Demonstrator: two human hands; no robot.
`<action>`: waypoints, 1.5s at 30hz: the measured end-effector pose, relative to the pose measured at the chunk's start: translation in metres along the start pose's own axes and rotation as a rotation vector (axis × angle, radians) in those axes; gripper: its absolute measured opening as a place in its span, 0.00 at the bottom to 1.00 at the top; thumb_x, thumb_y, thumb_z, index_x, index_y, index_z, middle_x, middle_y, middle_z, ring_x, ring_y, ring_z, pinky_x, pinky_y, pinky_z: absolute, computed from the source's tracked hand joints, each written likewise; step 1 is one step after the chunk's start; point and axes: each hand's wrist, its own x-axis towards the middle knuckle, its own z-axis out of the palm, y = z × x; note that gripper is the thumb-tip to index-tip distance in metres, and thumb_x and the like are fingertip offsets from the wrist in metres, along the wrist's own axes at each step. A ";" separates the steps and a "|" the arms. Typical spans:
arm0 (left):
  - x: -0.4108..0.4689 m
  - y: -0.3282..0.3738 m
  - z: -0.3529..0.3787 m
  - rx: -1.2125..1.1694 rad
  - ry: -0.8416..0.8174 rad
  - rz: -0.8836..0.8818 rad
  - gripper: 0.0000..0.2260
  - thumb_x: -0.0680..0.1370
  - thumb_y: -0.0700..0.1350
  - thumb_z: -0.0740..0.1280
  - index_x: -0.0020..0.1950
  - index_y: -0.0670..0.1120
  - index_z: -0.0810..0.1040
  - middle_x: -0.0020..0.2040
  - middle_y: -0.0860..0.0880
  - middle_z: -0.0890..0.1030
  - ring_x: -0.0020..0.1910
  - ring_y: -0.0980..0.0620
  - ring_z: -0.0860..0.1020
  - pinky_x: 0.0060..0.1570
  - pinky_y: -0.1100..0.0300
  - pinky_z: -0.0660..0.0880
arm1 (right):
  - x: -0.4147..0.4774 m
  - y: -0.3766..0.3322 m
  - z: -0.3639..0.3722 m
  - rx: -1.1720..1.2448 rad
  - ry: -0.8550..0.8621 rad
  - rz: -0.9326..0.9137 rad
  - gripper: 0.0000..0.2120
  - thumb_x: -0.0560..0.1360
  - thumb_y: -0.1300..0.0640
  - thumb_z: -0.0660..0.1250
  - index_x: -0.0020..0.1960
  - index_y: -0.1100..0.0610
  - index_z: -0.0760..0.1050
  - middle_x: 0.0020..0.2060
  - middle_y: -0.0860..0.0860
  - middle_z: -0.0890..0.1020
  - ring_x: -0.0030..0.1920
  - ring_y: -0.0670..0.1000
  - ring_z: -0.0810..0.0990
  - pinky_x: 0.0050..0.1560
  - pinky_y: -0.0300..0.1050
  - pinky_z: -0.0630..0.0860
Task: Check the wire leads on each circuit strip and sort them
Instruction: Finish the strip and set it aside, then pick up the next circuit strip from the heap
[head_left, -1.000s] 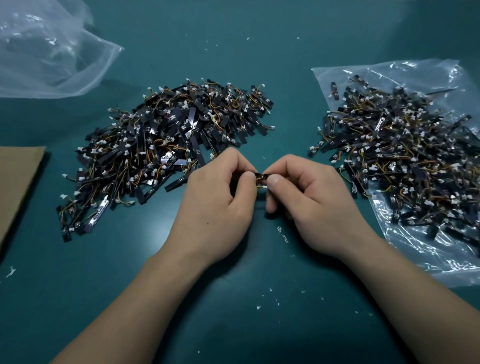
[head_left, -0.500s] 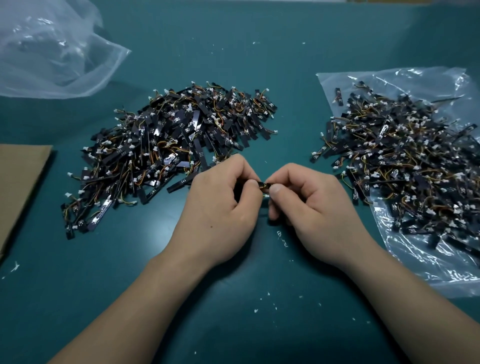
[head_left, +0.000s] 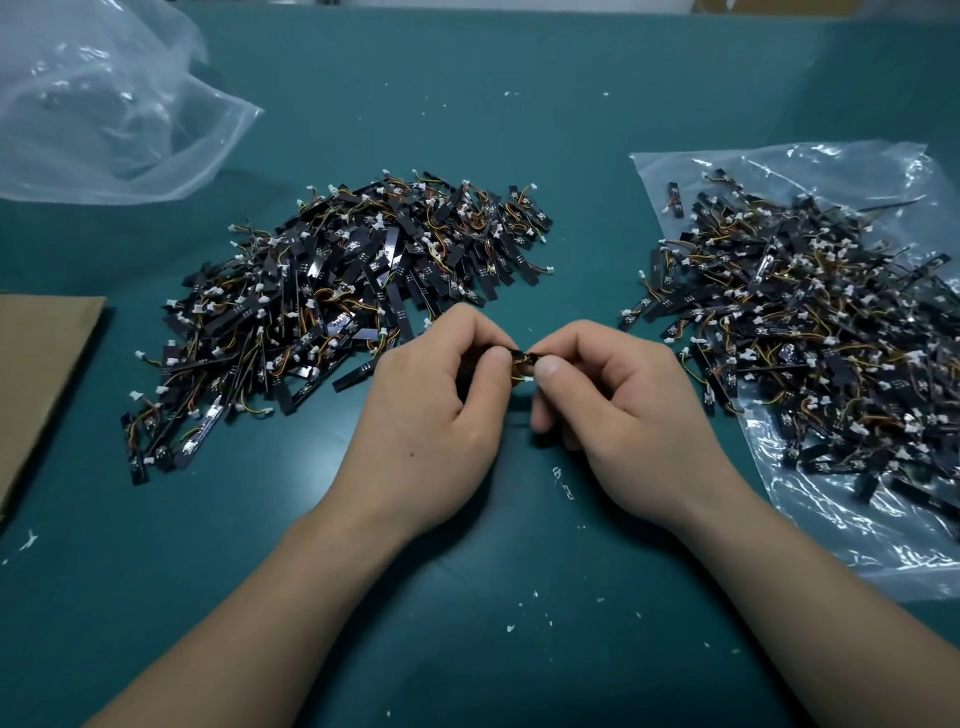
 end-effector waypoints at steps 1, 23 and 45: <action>0.001 0.000 0.000 -0.006 0.003 0.002 0.06 0.80 0.44 0.64 0.44 0.50 0.77 0.35 0.59 0.77 0.33 0.59 0.74 0.34 0.72 0.65 | 0.001 0.000 0.000 0.007 0.006 -0.002 0.08 0.81 0.58 0.65 0.45 0.51 0.80 0.30 0.47 0.83 0.27 0.43 0.79 0.34 0.30 0.70; -0.002 -0.003 -0.001 -0.256 0.080 -0.017 0.09 0.81 0.42 0.64 0.57 0.50 0.82 0.42 0.53 0.84 0.42 0.53 0.84 0.46 0.58 0.80 | -0.001 -0.001 0.003 -0.176 -0.010 -0.040 0.17 0.81 0.48 0.62 0.35 0.55 0.72 0.27 0.53 0.77 0.29 0.51 0.74 0.33 0.50 0.71; 0.005 -0.012 -0.010 0.365 0.347 0.051 0.07 0.79 0.48 0.71 0.54 0.60 0.82 0.47 0.70 0.78 0.58 0.56 0.72 0.54 0.56 0.53 | 0.002 0.006 0.011 -0.155 0.138 0.036 0.23 0.78 0.48 0.66 0.72 0.44 0.70 0.40 0.43 0.85 0.38 0.51 0.82 0.51 0.56 0.79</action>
